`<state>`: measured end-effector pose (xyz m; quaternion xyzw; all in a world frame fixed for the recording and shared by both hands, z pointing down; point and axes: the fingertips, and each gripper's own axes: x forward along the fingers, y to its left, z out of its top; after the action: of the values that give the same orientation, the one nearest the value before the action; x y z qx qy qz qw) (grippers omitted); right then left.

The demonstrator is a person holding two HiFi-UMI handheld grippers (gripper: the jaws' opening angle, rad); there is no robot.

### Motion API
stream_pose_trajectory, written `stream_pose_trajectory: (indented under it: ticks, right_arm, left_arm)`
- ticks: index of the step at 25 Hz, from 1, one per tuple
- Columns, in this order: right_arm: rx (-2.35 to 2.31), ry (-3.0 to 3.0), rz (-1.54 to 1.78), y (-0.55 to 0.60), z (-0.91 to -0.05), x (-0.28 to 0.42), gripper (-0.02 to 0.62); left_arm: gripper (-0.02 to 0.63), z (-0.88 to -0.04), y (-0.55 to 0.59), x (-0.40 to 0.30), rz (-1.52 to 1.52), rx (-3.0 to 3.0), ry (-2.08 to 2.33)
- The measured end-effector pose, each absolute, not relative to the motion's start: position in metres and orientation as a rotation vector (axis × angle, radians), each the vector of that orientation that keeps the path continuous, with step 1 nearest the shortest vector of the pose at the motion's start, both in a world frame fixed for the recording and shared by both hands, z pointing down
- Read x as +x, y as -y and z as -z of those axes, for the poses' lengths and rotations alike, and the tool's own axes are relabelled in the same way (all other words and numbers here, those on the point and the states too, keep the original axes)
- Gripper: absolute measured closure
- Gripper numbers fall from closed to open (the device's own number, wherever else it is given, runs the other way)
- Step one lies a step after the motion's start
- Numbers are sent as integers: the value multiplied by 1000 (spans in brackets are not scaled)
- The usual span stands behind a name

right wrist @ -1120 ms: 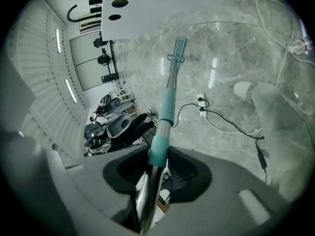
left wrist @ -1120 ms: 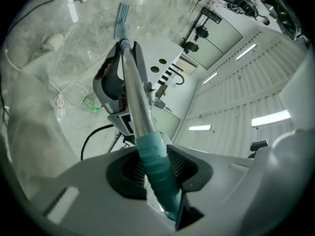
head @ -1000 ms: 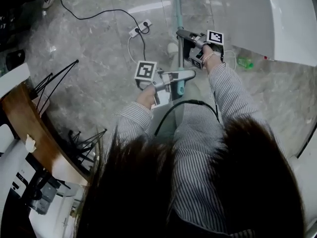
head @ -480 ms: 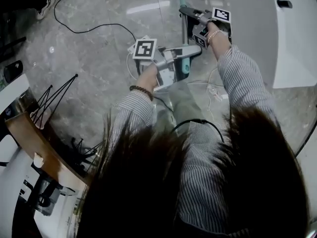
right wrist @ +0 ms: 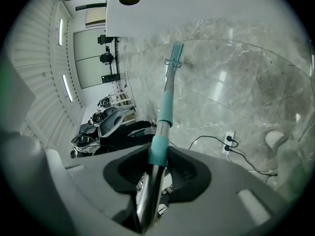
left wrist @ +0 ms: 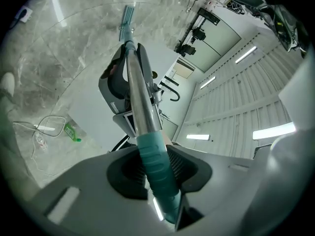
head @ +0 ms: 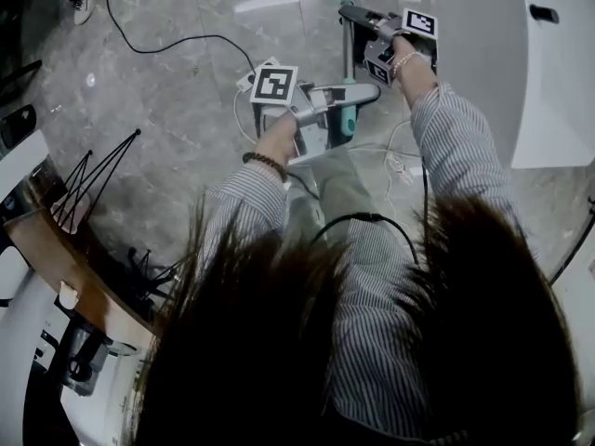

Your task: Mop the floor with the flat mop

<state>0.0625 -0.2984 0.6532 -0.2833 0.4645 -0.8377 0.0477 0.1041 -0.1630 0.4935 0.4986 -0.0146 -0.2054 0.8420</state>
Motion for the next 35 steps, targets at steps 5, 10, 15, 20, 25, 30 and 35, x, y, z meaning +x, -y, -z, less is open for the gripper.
stream_pose_trajectory:
  ticks: [5,10,15,20,25,30,35]
  right_arm:
    - [-864,-1375,2567,336,-659,59,476]
    - [-865,-1395,2586,298,-653,62,476]
    - [-838,-1396,2619,240,-649,67,476]
    - [-846,-1387,2620,158,-648,65,476]
    - [-838,-1362,2606,64,-647,60,476]
    - [-852,-1310,2581,-36,-639,50,477]
    - [-863,-1247,2591,-92,-628,48,477]
  left_arm:
    - [499,-495,201,105,371,1057,1]
    - [502,-486,162,112,347,1057,-40]
    - [506,-478,104,122,325,1050,-83]
    - [509,-476,25,118,357,1038,-87]
    - [512,-475,-68,111,377,1019,-80]
    - [519,-467,-169,101,362,1000,-106]
    - [523,-449,-219,103,362,970,-143]
